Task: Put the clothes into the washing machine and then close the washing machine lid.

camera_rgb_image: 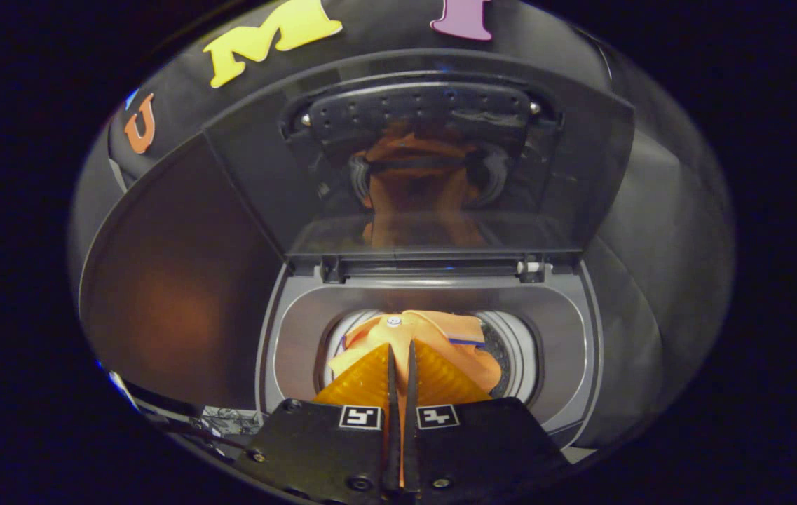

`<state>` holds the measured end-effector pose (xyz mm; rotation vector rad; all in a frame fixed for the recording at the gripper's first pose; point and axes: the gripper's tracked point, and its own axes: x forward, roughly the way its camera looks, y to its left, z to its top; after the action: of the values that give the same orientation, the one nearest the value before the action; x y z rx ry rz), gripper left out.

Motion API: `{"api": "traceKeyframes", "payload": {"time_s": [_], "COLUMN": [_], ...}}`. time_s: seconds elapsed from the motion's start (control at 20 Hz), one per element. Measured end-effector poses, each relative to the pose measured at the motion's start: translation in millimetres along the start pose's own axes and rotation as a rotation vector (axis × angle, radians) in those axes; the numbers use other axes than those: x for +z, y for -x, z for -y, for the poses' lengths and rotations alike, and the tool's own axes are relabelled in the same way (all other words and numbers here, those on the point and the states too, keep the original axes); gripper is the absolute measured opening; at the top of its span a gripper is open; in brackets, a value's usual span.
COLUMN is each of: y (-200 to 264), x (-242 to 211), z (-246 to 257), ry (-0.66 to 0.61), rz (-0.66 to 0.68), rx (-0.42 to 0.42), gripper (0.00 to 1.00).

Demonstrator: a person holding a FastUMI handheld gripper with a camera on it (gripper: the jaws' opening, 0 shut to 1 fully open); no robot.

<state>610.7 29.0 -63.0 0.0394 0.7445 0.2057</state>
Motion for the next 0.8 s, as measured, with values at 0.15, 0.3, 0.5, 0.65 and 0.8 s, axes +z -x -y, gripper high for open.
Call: {"api": "traceKeyframes", "payload": {"time_s": [0.15,0.3,0.5,0.65,0.8], "y": [-21.1,-30.5,-35.5,-35.8,-35.8], "x": [-16.4,-30.6,-42.9,-51.5,-52.4], "z": [3.5,6.1,12.3,18.3,19.1], "ry": [-0.022,-0.039,-0.065,-0.089,-0.091], "rz": [-0.062,-0.116,-0.166,-0.212,-0.225], "rx": [-0.028,-0.046,-0.069,-0.094,-0.101], "gripper": [0.05,0.06,0.06,0.08,0.1]}}
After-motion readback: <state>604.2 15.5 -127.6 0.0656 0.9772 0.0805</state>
